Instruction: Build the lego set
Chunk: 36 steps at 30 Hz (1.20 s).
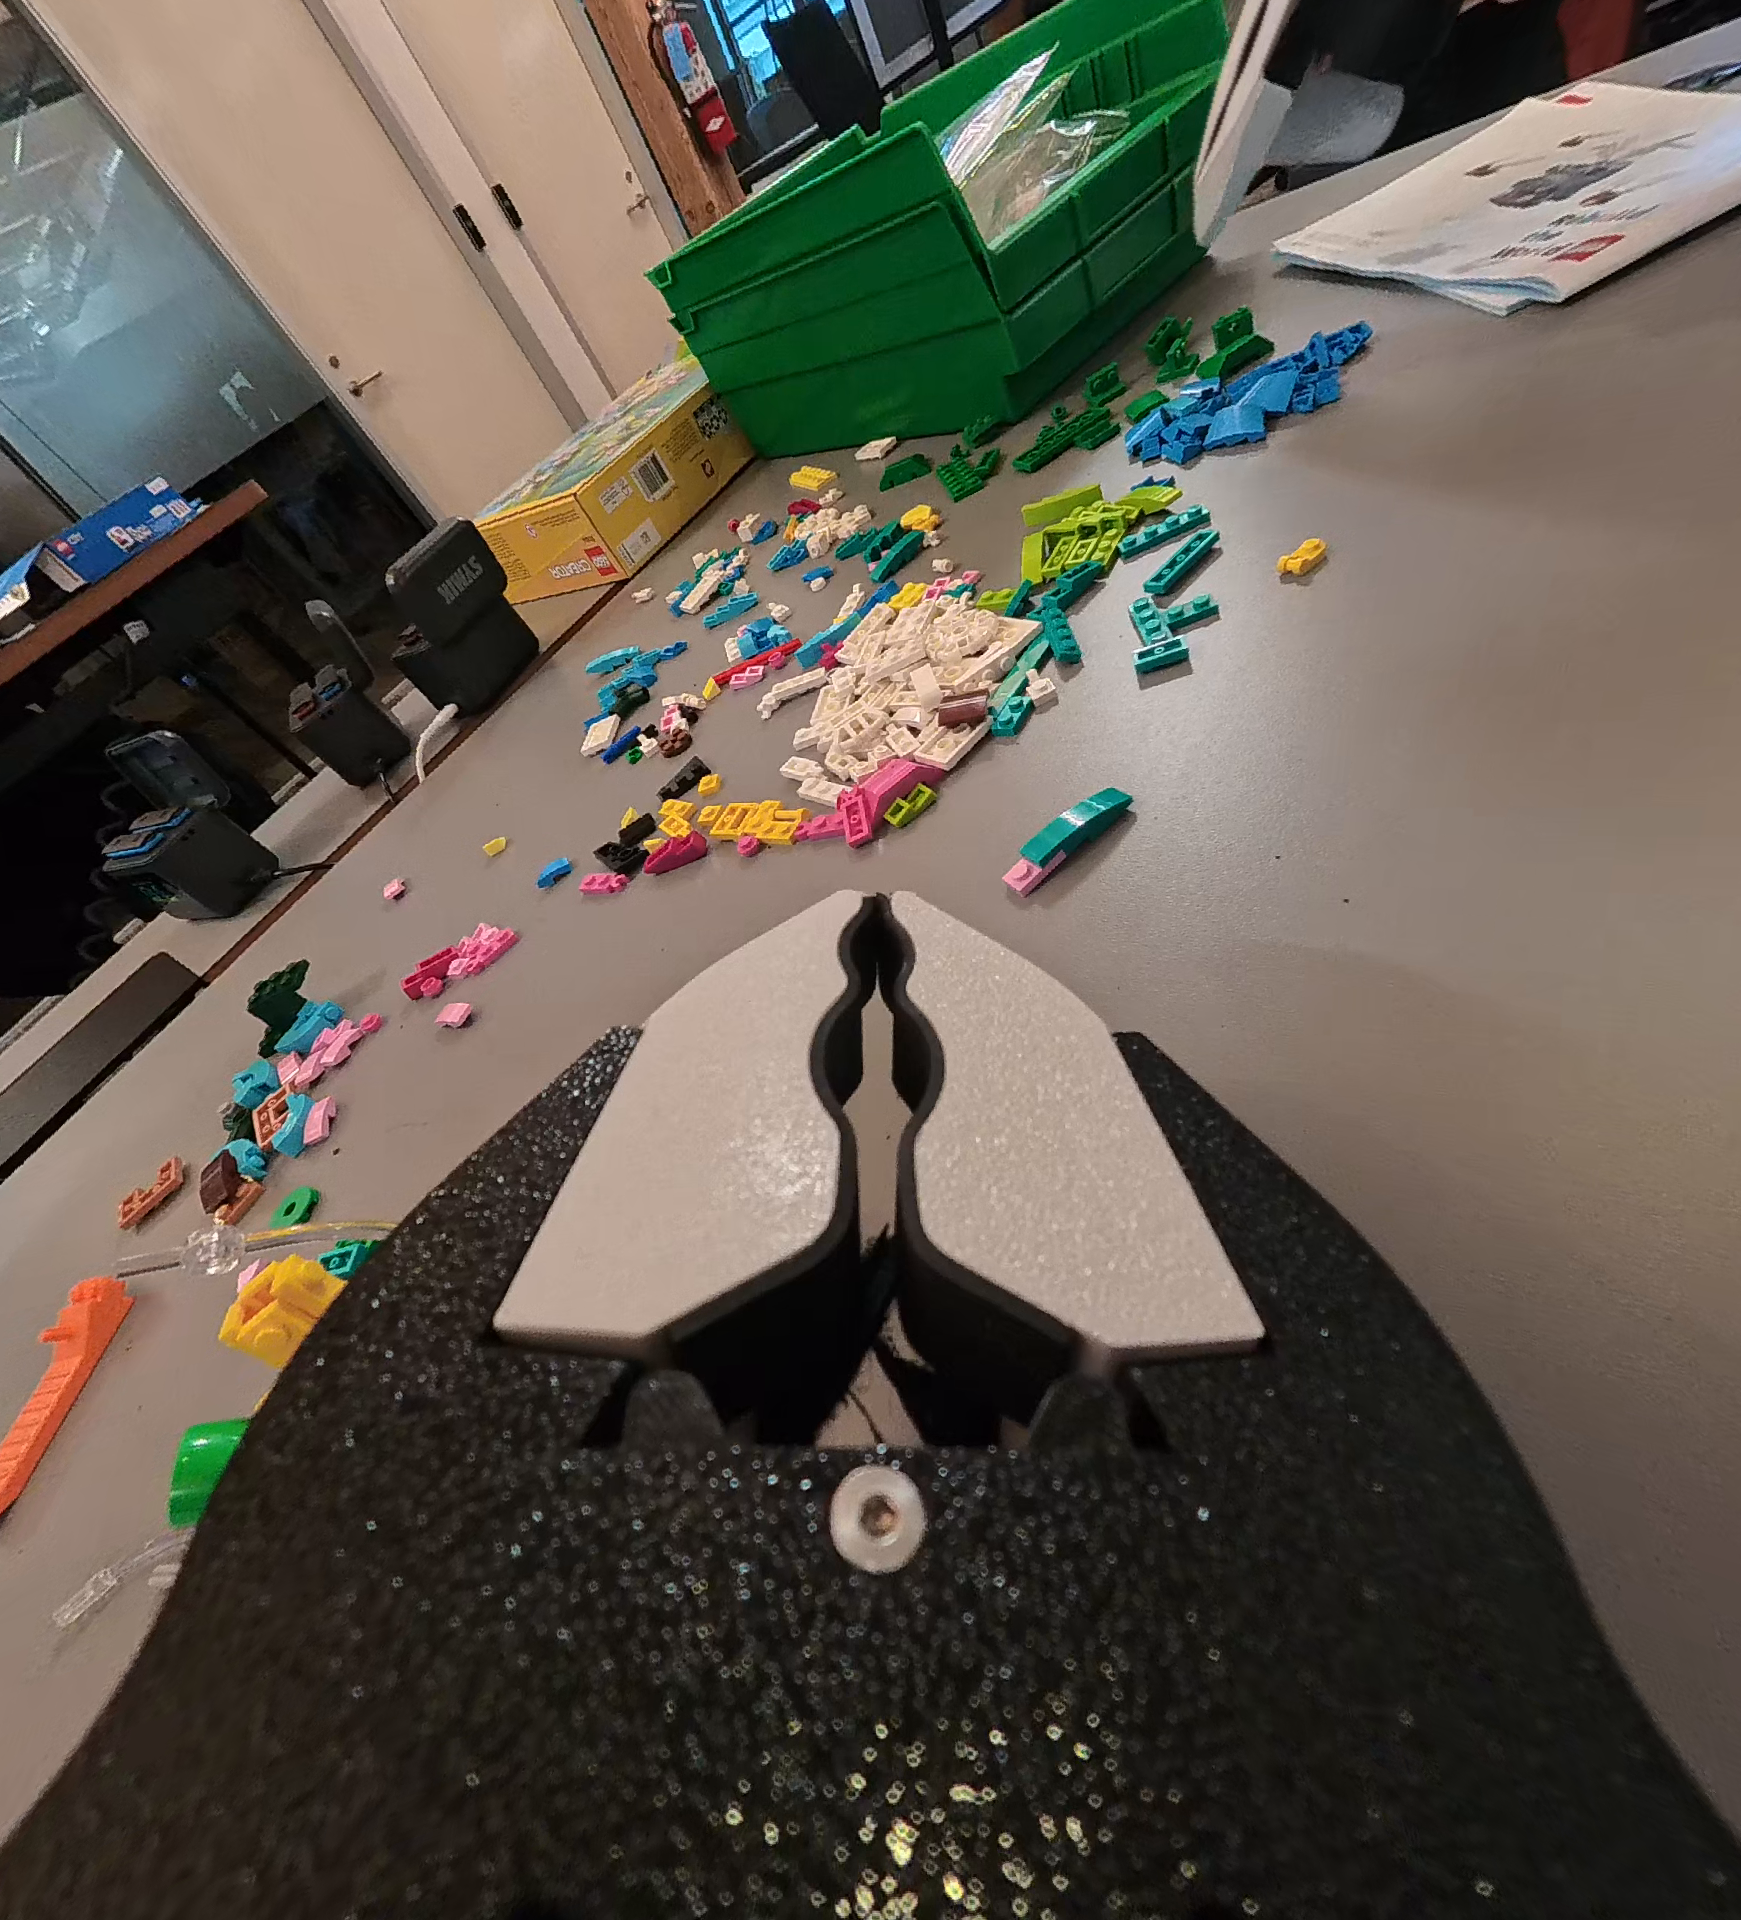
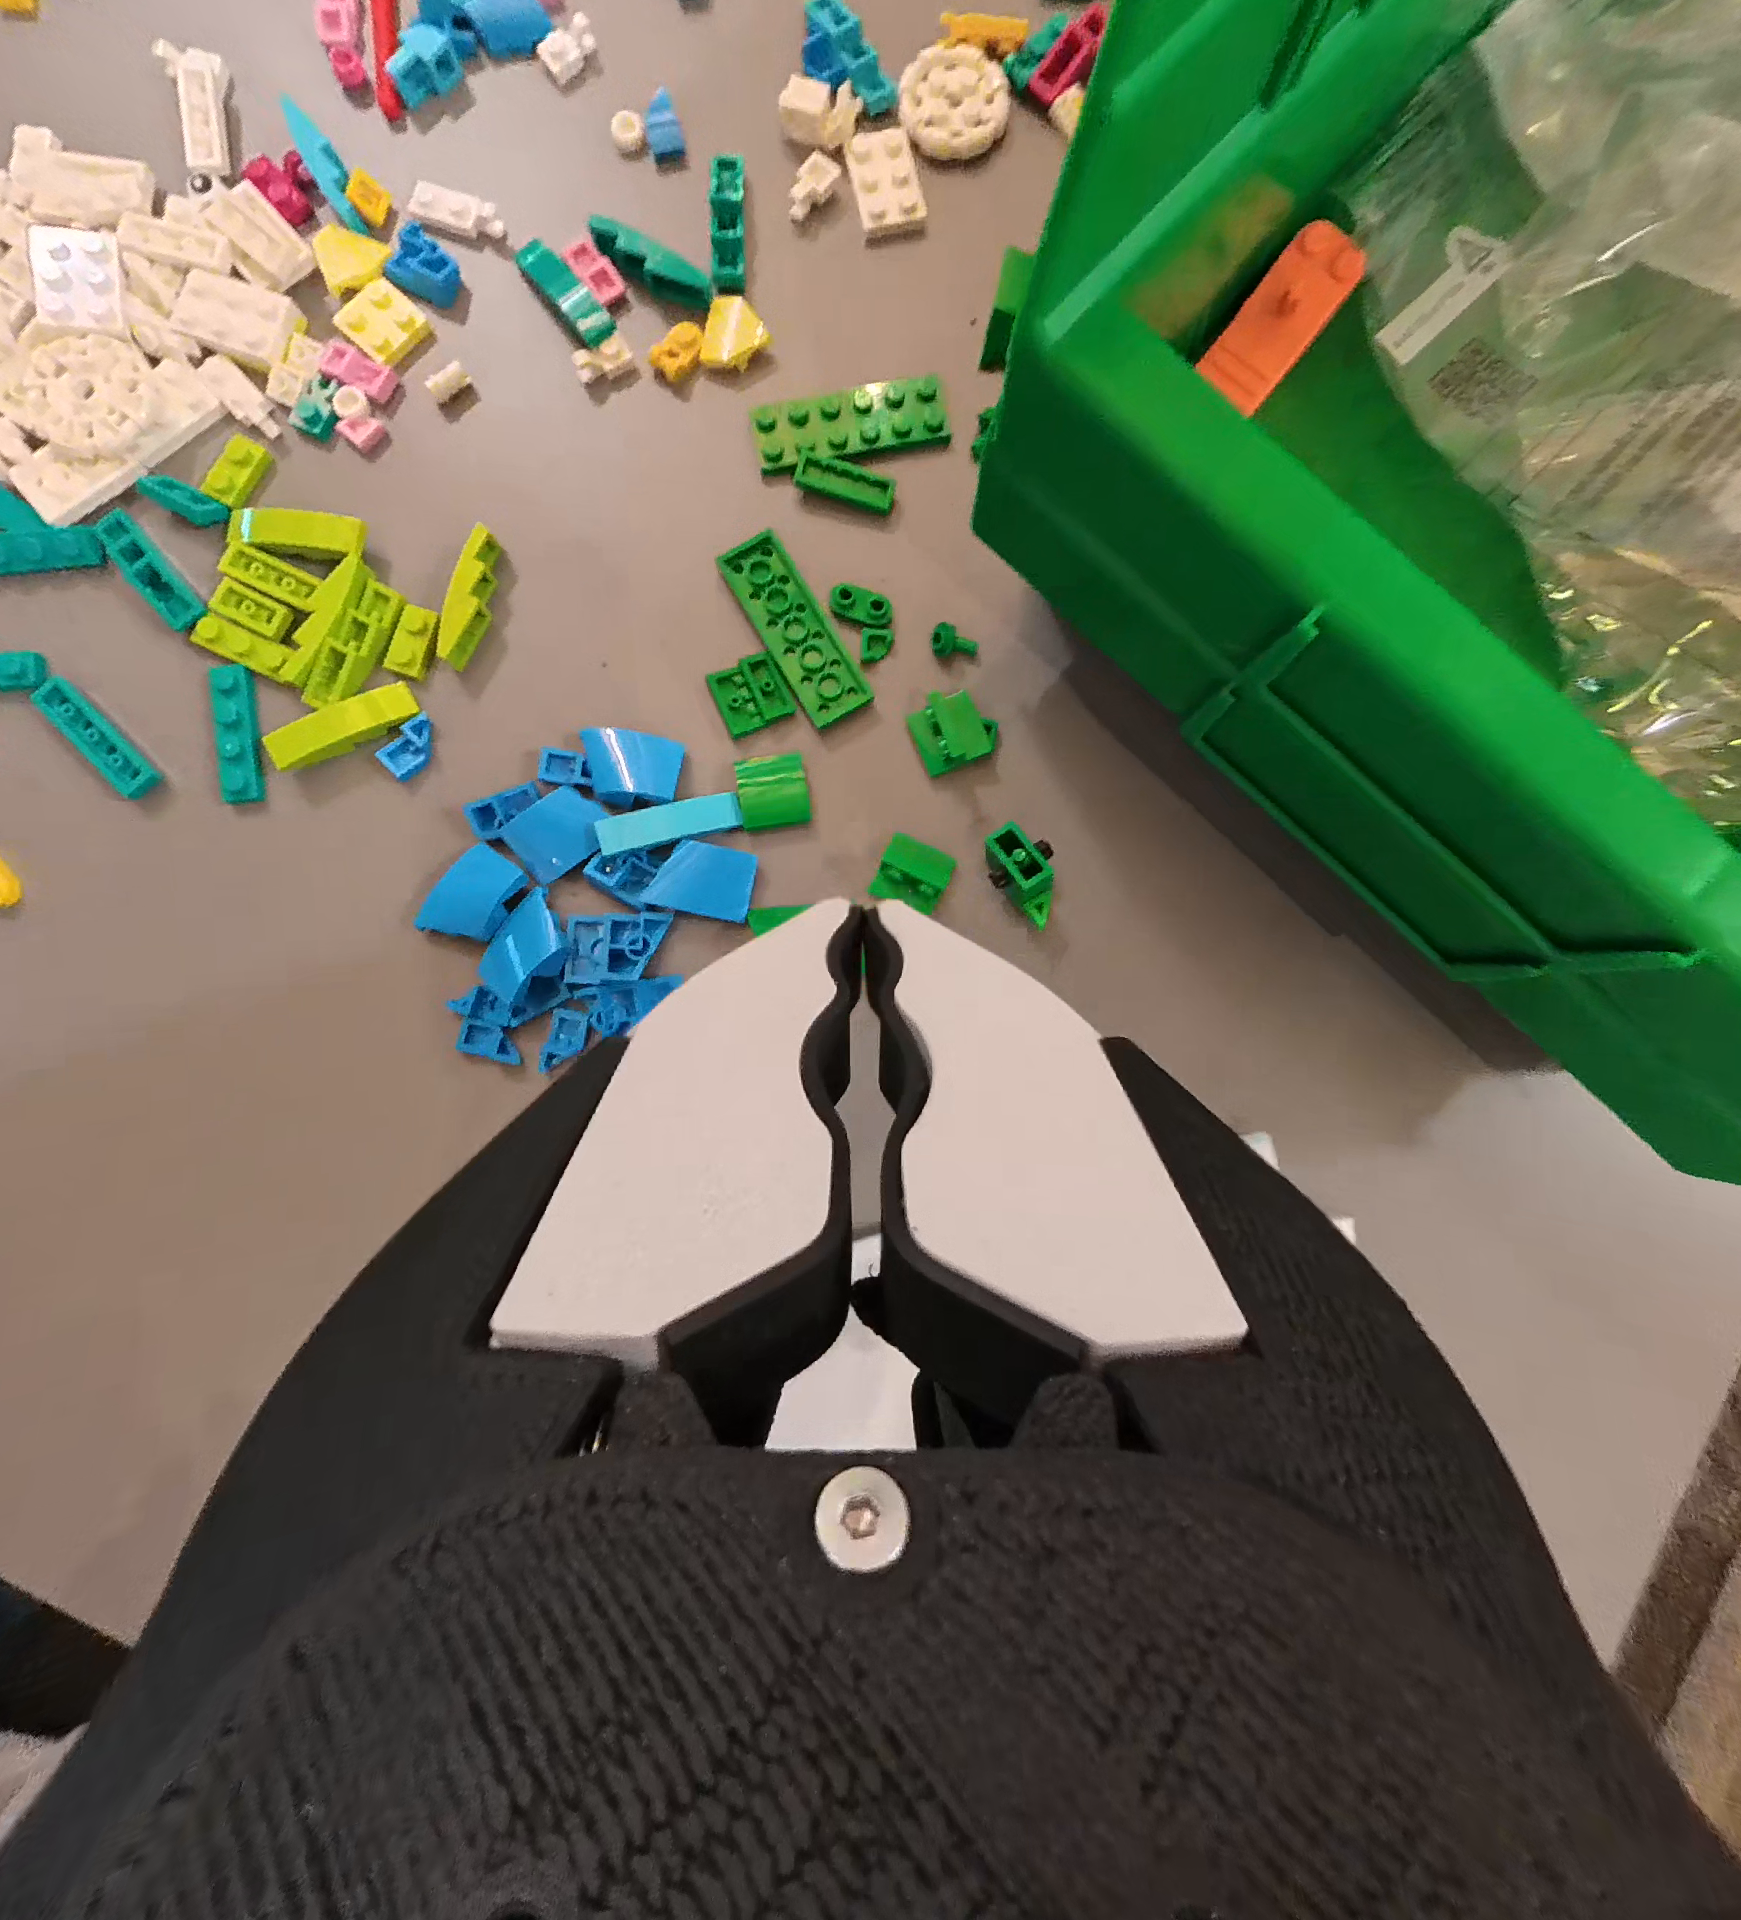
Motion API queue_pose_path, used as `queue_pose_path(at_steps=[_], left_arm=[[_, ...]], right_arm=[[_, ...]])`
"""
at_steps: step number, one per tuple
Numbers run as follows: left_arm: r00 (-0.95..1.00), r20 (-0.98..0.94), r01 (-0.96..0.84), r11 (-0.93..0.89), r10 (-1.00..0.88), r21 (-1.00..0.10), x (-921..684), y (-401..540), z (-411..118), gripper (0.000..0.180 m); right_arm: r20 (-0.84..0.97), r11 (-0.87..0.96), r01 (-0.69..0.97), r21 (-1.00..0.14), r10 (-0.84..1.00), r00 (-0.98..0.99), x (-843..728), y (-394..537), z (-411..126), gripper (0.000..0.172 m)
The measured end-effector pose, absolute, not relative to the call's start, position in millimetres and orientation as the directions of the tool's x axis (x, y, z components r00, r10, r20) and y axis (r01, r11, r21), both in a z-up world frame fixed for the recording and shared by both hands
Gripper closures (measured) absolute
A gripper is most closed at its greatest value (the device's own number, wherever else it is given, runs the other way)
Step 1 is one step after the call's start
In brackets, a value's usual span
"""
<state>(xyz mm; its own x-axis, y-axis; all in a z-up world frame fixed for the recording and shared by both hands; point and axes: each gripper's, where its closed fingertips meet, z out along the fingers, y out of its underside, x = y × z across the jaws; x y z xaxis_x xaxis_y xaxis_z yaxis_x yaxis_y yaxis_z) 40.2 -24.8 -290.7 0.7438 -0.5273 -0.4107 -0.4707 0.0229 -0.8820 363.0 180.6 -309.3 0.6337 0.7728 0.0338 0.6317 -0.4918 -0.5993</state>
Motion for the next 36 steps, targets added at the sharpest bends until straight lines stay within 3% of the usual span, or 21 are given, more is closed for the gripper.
queue_pose_path(at_steps=[8,19,24,36], left_arm=[[0.743,-0.412,-0.471,0.024,-0.527,-0.882,40,-25,-291,0.180],[0.744,-0.411,-0.471,0.023,-0.527,-0.882,40,-25,-291,0.180],[0.743,-0.413,-0.473,0.022,-0.527,-0.881,40,-24,-291,0.180],[0.740,-0.411,-0.472,0.025,-0.532,-0.881,41,-25,-292,0.180]], right_arm=[[0.067,-0.528,0.666,-0.526,0.755,0.652,374,178,-318,0.172],[0.105,-0.443,0.707,-0.551,0.804,0.585,353,173,-310,0.172],[0.083,-0.303,0.742,-0.598,0.898,0.433,302,149,-302,0.172],[0.112,0.069,0.802,-0.593,0.994,-0.002,194,64,-315,0.172]])
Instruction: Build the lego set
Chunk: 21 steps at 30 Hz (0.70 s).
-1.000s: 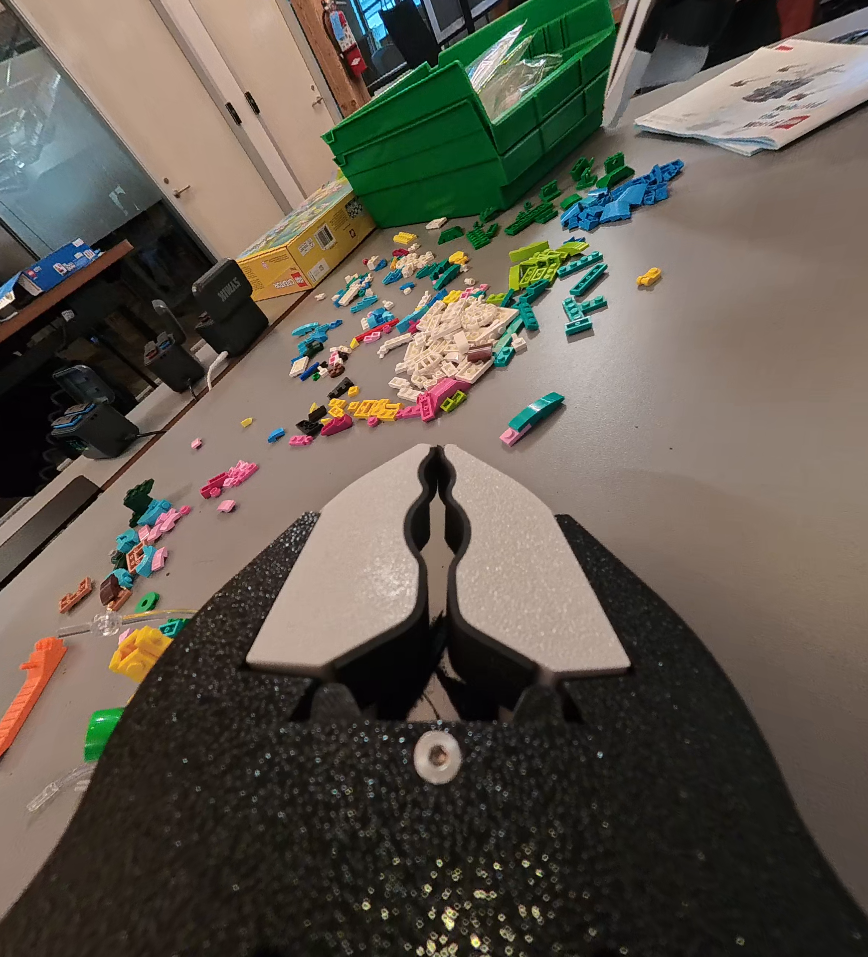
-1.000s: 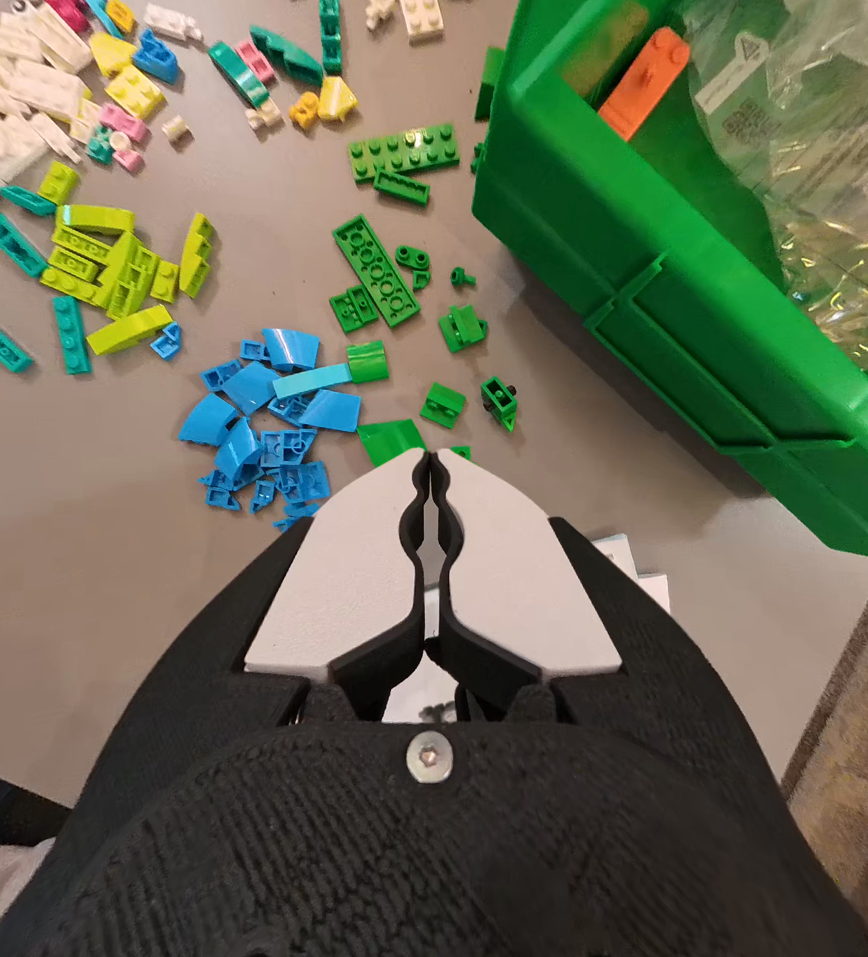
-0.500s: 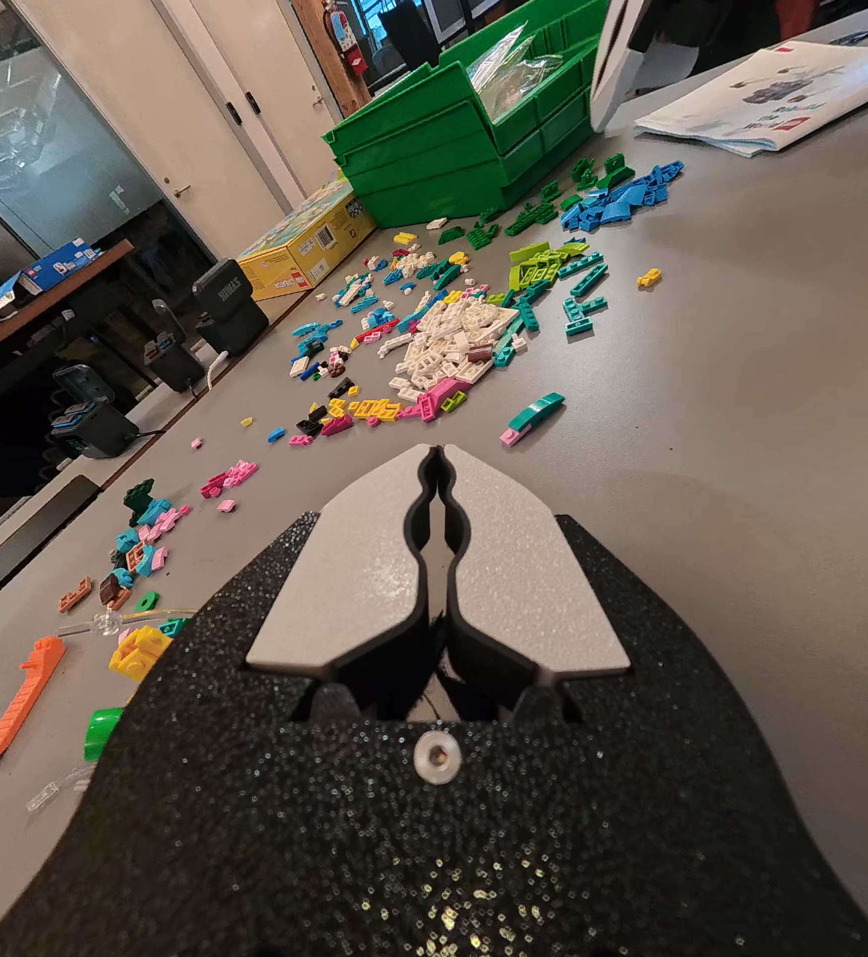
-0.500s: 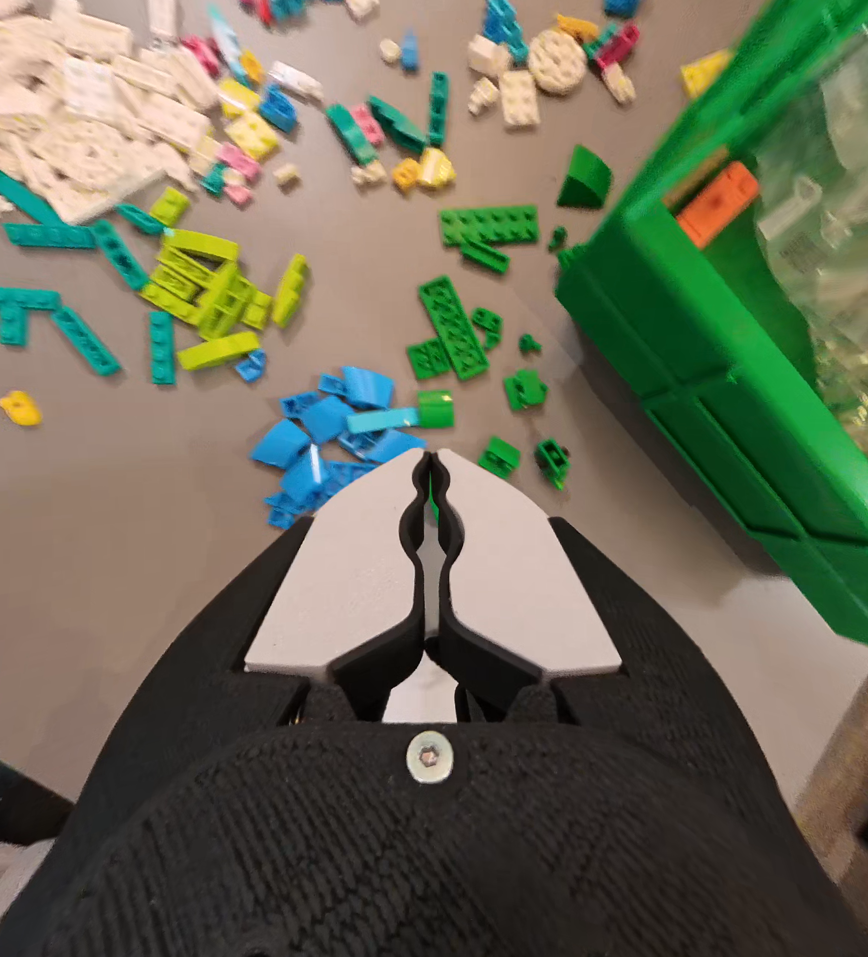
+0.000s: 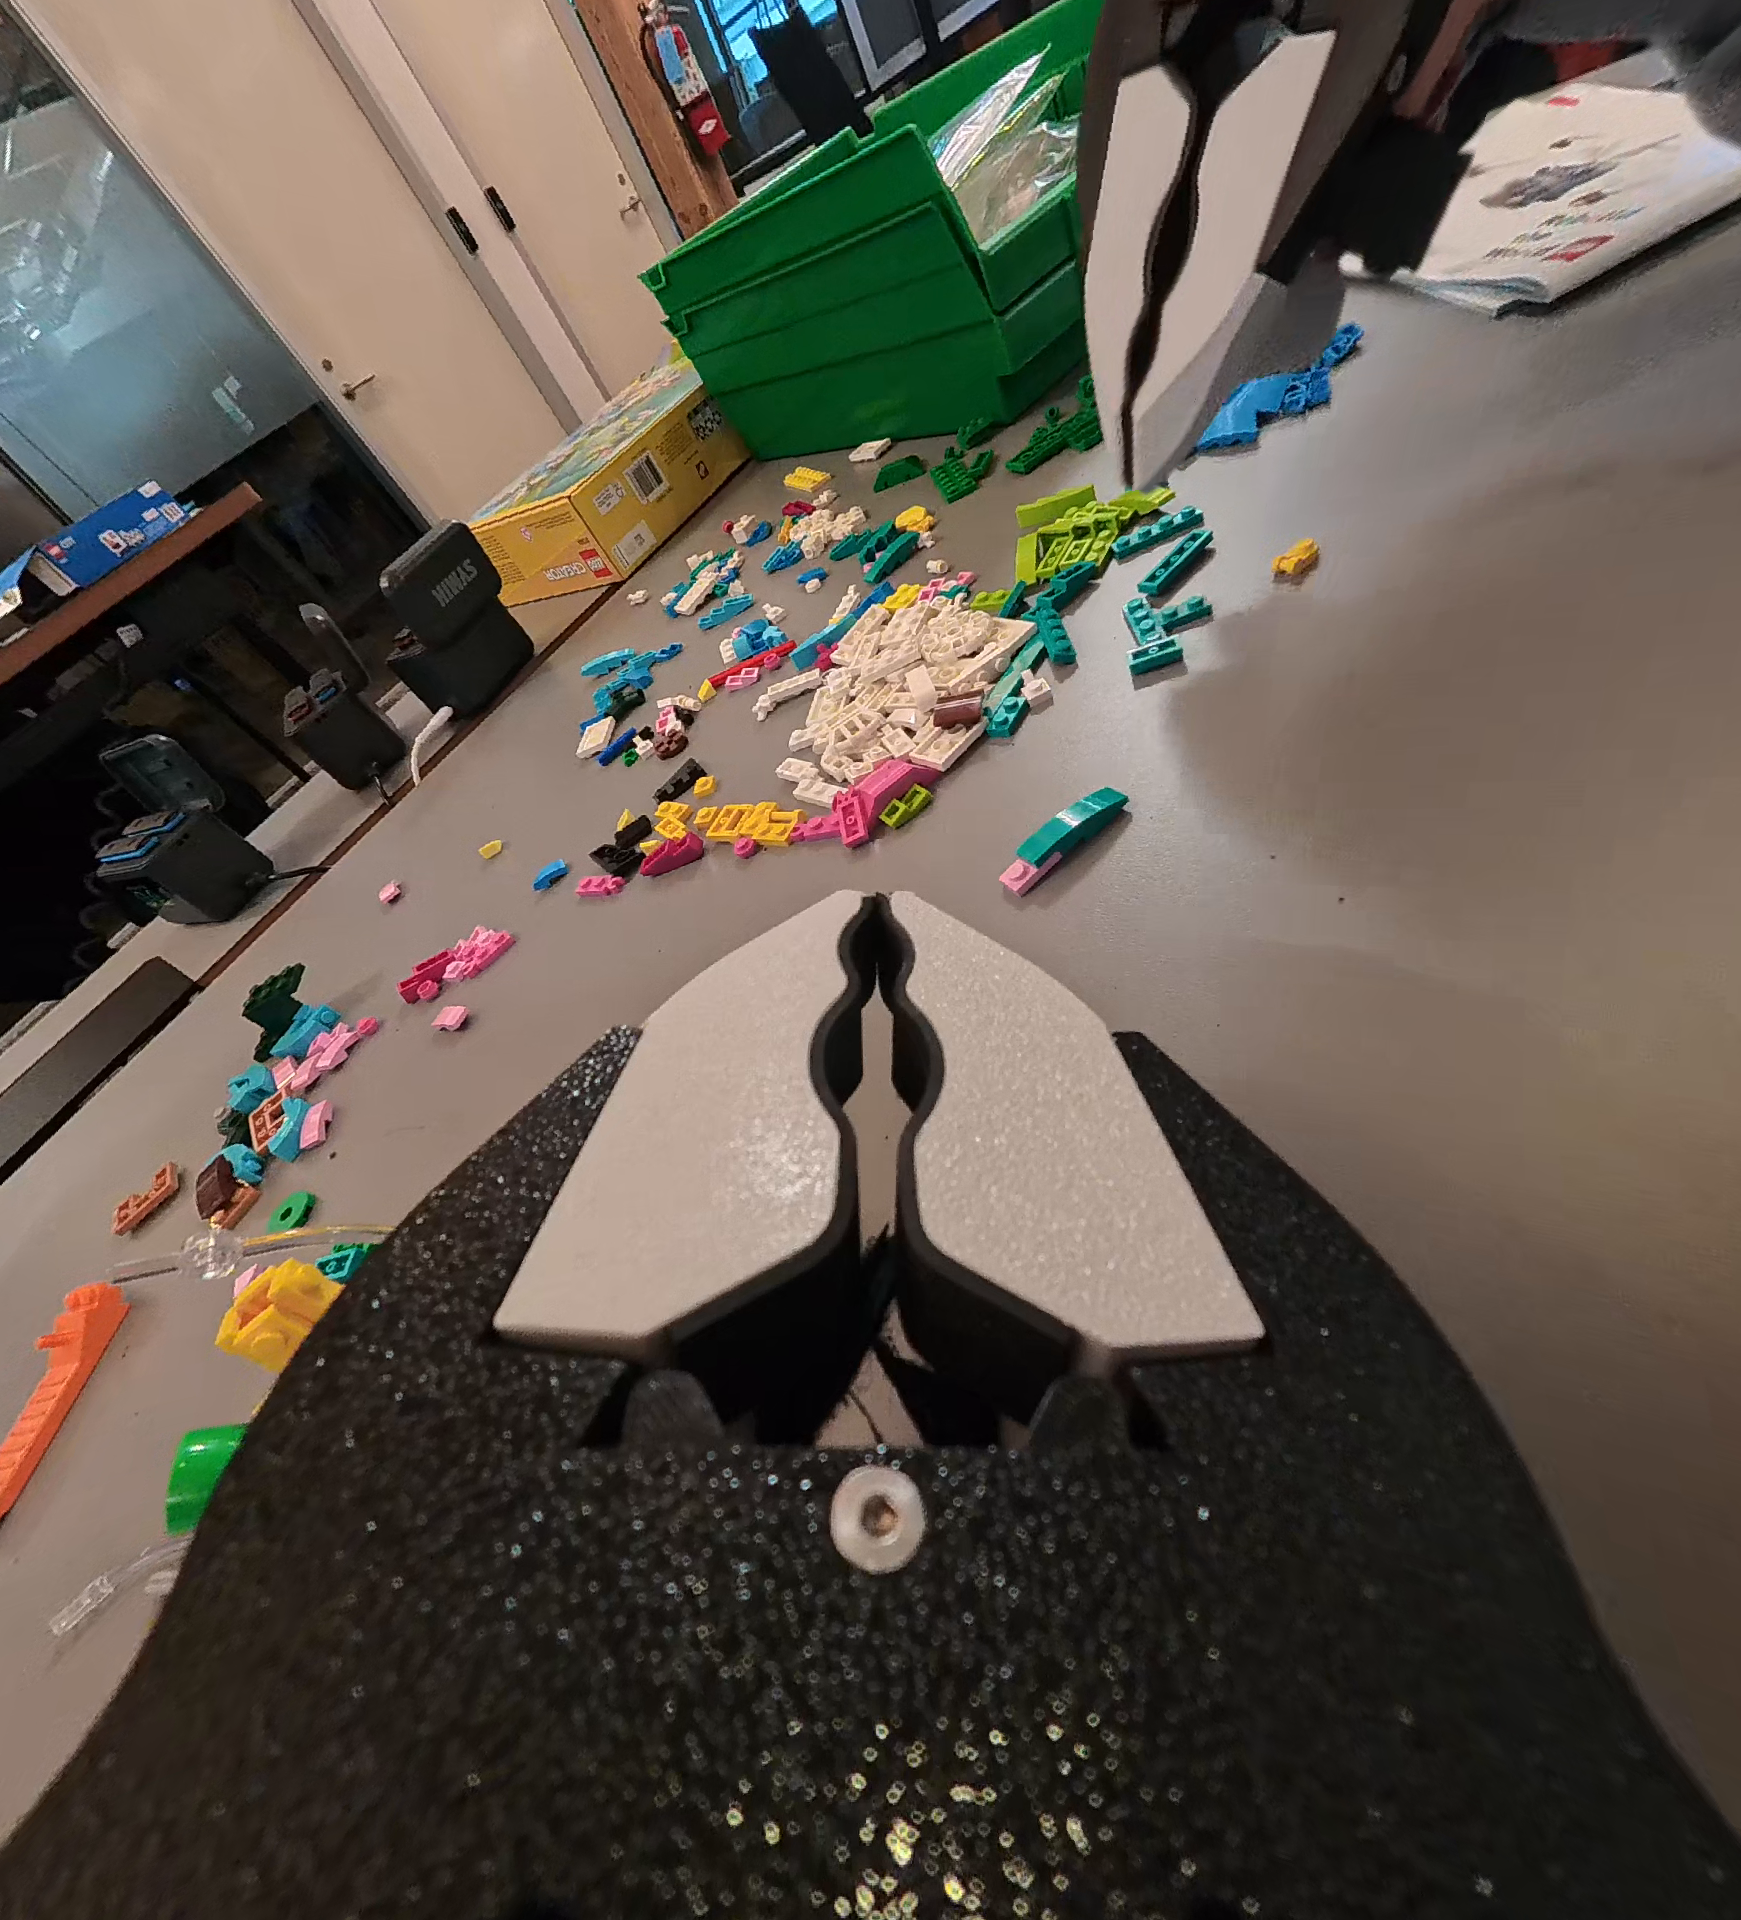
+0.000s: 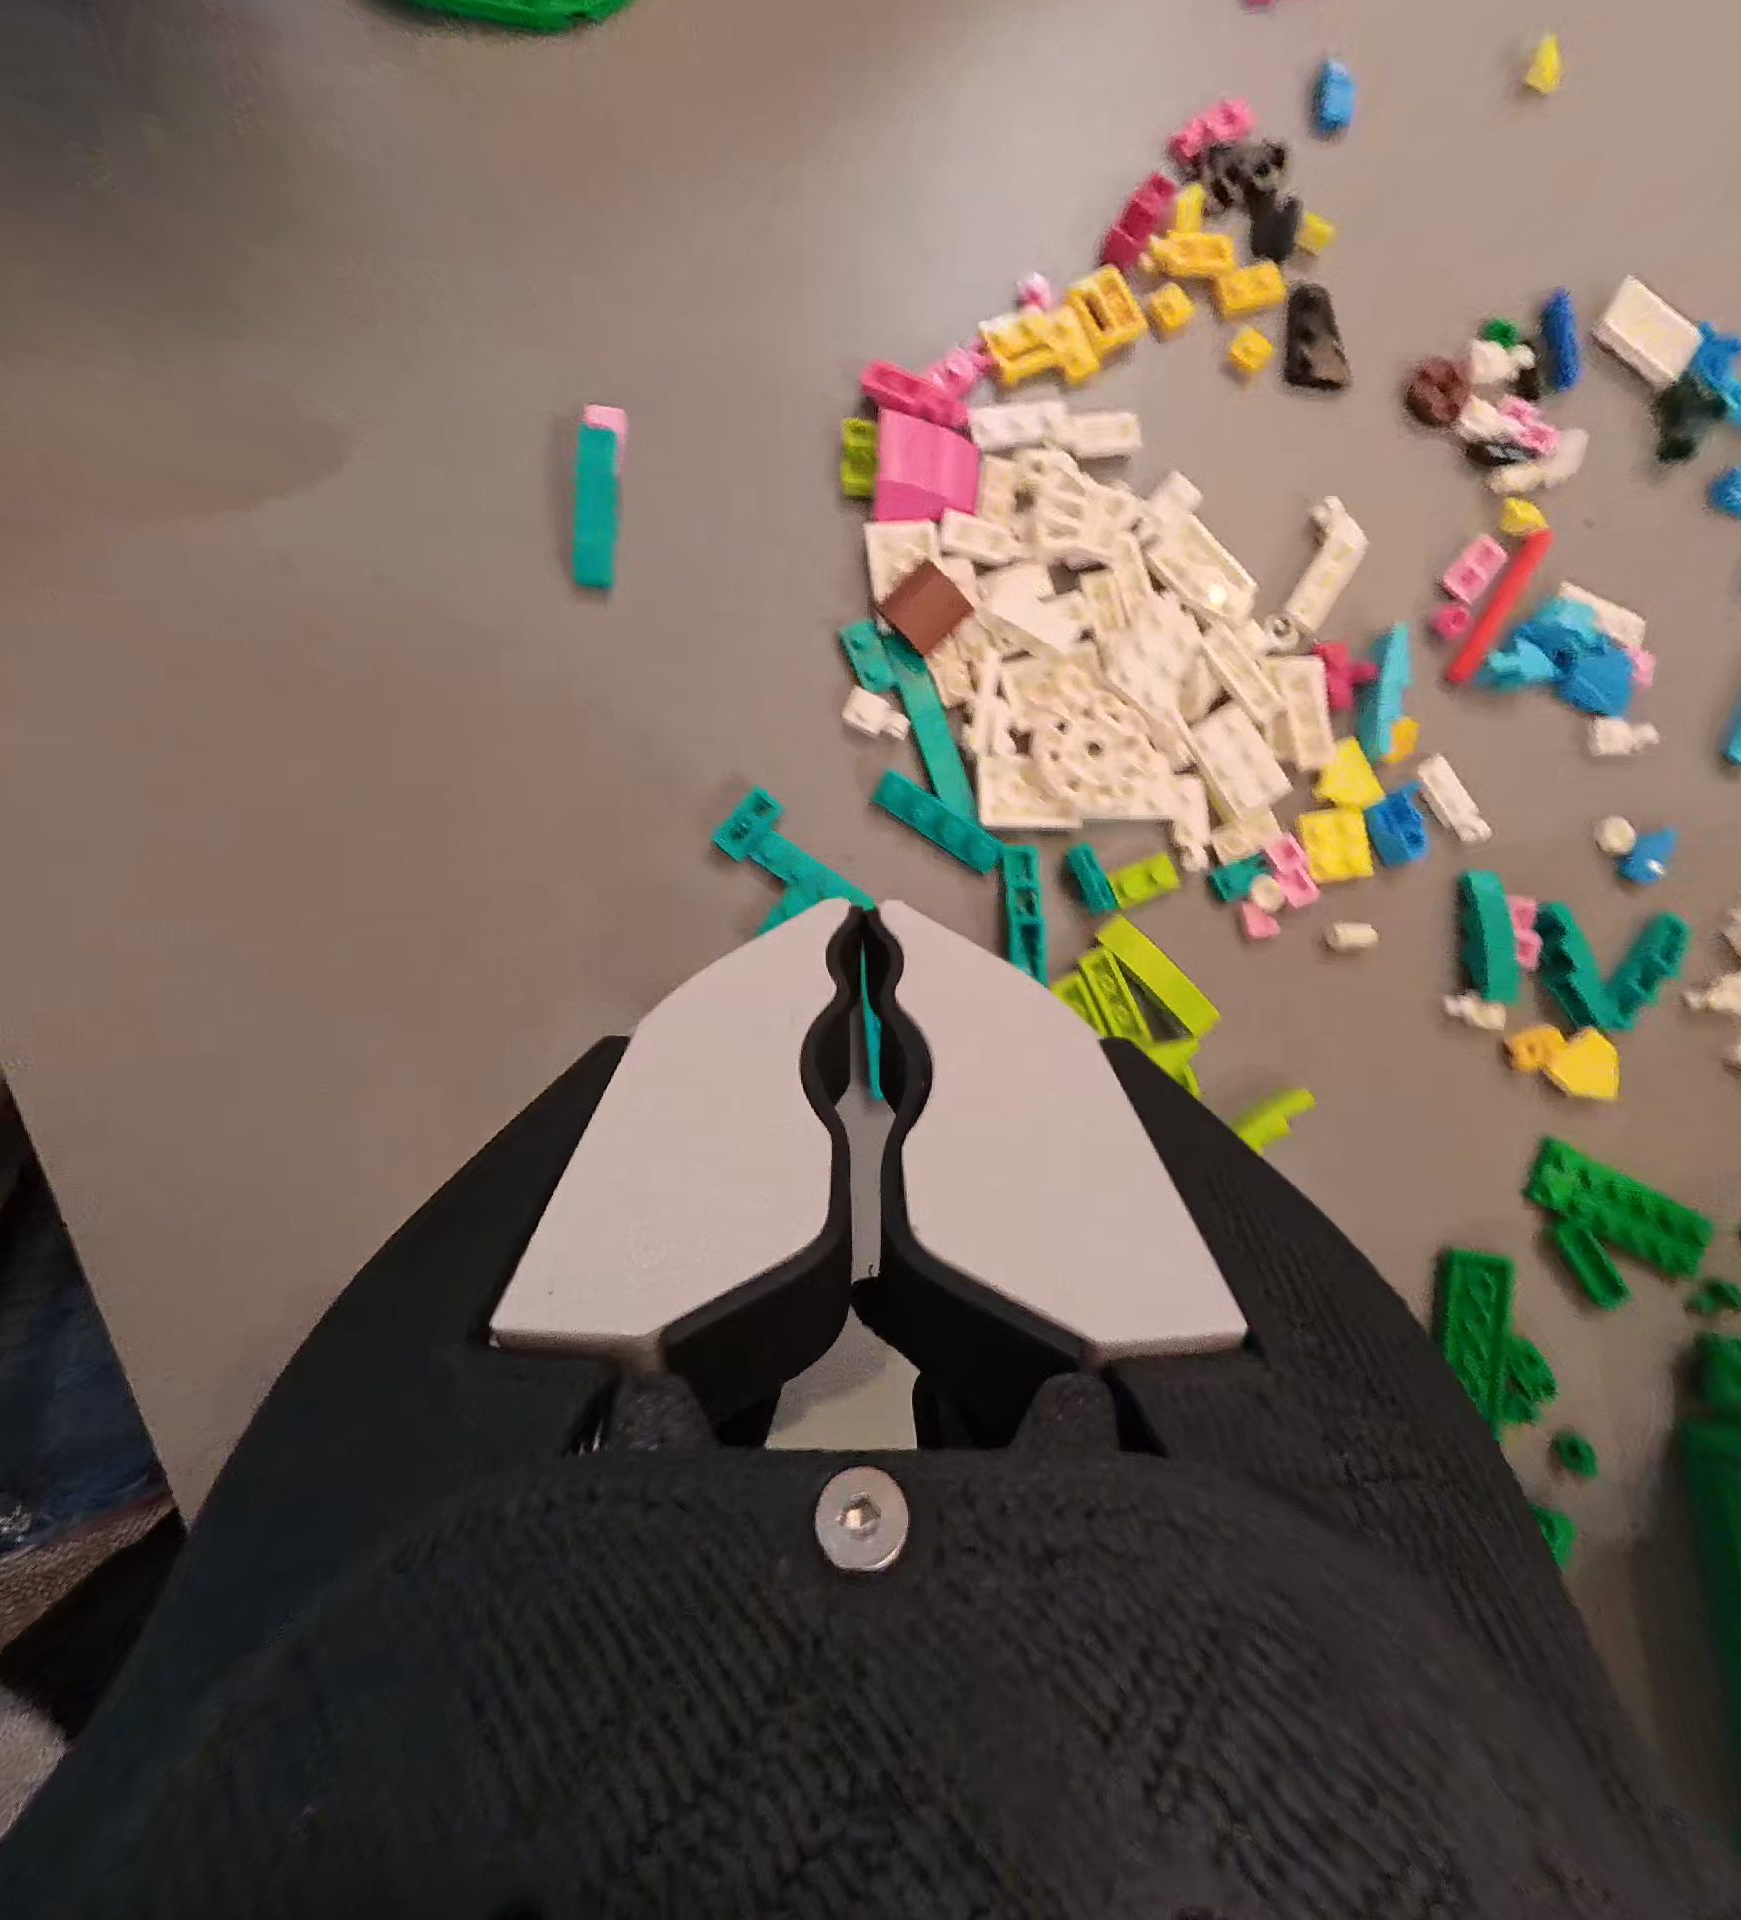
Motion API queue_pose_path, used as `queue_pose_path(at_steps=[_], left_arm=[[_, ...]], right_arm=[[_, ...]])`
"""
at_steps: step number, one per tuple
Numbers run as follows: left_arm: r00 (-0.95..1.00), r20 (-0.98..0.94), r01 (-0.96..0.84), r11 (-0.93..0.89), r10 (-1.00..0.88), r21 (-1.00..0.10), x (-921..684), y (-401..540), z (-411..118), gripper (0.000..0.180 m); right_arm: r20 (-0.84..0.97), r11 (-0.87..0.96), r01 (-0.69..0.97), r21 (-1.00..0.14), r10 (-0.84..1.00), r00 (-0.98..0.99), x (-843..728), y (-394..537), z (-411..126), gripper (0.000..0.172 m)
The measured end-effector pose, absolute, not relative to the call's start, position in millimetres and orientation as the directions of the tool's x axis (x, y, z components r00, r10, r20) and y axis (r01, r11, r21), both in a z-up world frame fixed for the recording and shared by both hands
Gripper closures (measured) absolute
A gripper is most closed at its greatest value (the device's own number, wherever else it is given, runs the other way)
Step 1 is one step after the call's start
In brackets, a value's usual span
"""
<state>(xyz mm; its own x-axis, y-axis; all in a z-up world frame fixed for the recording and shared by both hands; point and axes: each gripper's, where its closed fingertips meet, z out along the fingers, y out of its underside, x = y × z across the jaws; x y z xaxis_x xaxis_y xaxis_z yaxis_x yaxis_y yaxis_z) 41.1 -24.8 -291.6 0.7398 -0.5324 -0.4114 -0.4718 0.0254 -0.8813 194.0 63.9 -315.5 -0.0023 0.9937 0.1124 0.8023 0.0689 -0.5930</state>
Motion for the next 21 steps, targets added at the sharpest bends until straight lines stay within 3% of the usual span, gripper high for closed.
queue_pose_path(at_steps=[5,13,18,21], left_arm=[[0.740,-0.410,-0.471,0.026,-0.533,-0.882,41,-25,-292,0.180],[0.740,-0.410,-0.470,0.026,-0.534,-0.882,41,-25,-292,0.180],[0.738,-0.412,-0.474,0.025,-0.534,-0.880,41,-24,-292,0.180],[0.738,-0.413,-0.474,0.025,-0.534,-0.880,42,-24,-292,0.180]], right_arm=[[0.133,0.127,0.764,-0.633,0.990,-0.055,170,52,-319,0.172],[0.102,0.152,0.738,-0.658,0.988,-0.113,153,33,-324,0.158],[0.020,0.063,0.624,-0.779,0.997,-0.076,119,19,-316,0.144],[-0.046,-0.032,0.633,-0.774,0.999,-0.006,106,17,-326,0.145]])
